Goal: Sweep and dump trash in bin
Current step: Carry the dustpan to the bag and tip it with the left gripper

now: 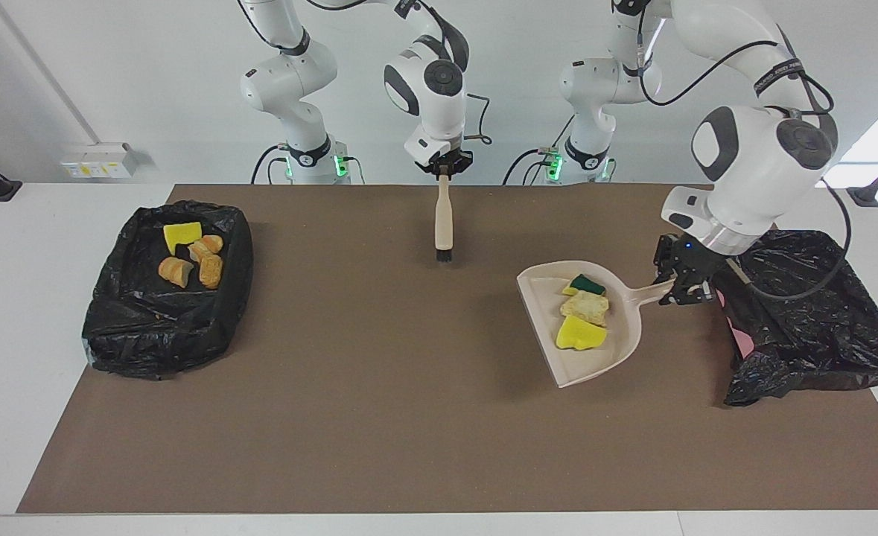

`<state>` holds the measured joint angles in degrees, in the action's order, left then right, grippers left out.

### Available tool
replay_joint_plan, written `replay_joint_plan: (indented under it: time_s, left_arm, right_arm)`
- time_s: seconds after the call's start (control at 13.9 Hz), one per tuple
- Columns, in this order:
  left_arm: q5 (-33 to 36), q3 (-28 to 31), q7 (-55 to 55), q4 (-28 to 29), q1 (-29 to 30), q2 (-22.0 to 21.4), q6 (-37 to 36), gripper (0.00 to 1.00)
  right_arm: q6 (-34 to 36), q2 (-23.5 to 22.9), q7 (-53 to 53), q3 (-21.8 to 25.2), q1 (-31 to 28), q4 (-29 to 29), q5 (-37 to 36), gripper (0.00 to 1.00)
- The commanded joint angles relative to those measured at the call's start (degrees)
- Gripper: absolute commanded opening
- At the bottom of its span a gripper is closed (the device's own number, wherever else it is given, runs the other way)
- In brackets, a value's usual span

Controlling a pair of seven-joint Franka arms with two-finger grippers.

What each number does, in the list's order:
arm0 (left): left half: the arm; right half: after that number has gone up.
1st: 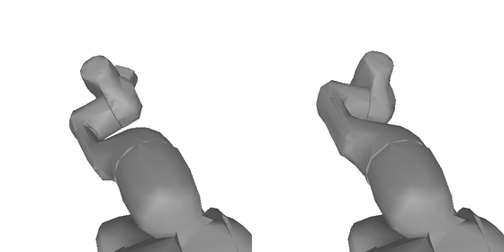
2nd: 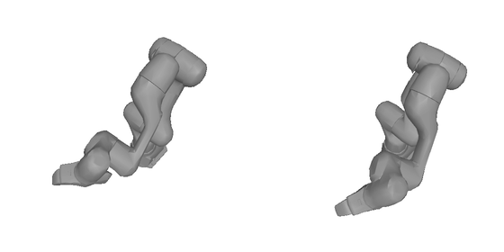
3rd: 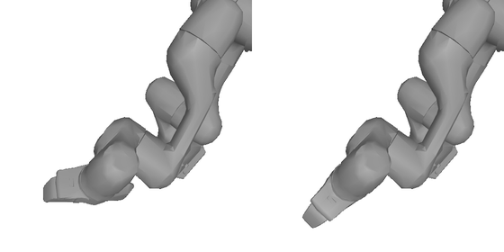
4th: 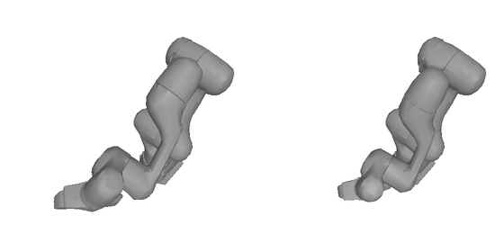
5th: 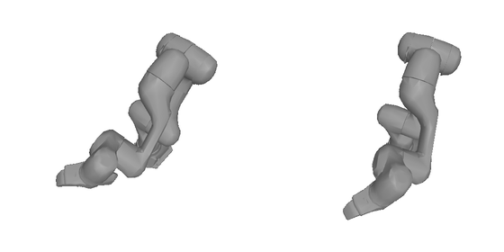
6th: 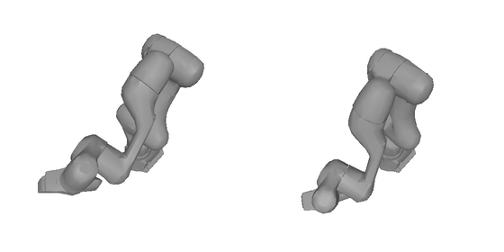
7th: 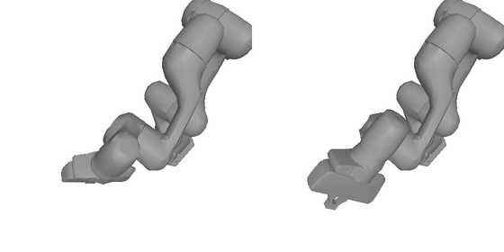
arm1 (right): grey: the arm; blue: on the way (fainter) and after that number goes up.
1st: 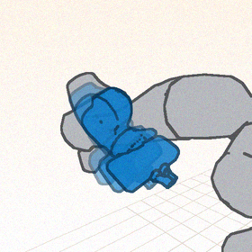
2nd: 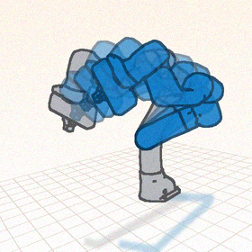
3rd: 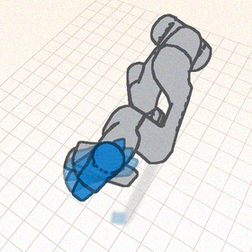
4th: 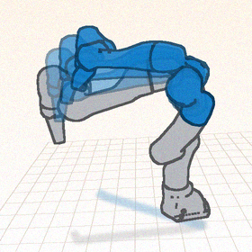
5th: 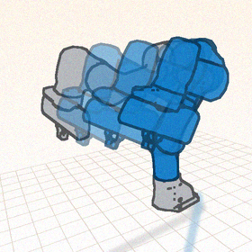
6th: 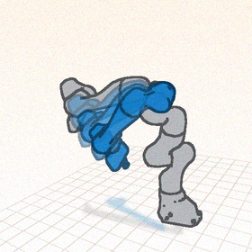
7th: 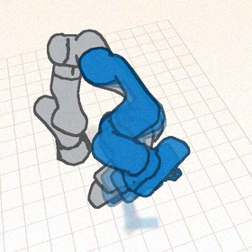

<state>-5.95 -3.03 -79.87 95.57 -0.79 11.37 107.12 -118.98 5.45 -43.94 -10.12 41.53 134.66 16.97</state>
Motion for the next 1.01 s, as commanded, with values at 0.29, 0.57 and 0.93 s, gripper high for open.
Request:
replay_joint_plan:
  time_s: [0.29, 0.57, 0.93]
  left_arm:
    - [-5.91, -0.75, -17.13, -1.53, 12.82, -0.30, -4.38, 0.00]
    - [-6.71, -0.66, -27.07, -1.62, 21.16, -0.47, -5.70, 0.00]
    - [-2.50, 0.05, -35.50, -4.60, 29.61, -0.30, -7.81, 0.00]
  right_arm:
    - [-6.61, -0.17, -0.18, 0.01, 2.32, 5.35, -1.33, 0.00]
    - [-6.88, -0.96, 0.26, 0.01, 2.41, 5.35, -1.59, 0.21]
    - [-6.53, -2.19, 1.58, 0.10, 2.50, 2.99, -3.60, 1.00]
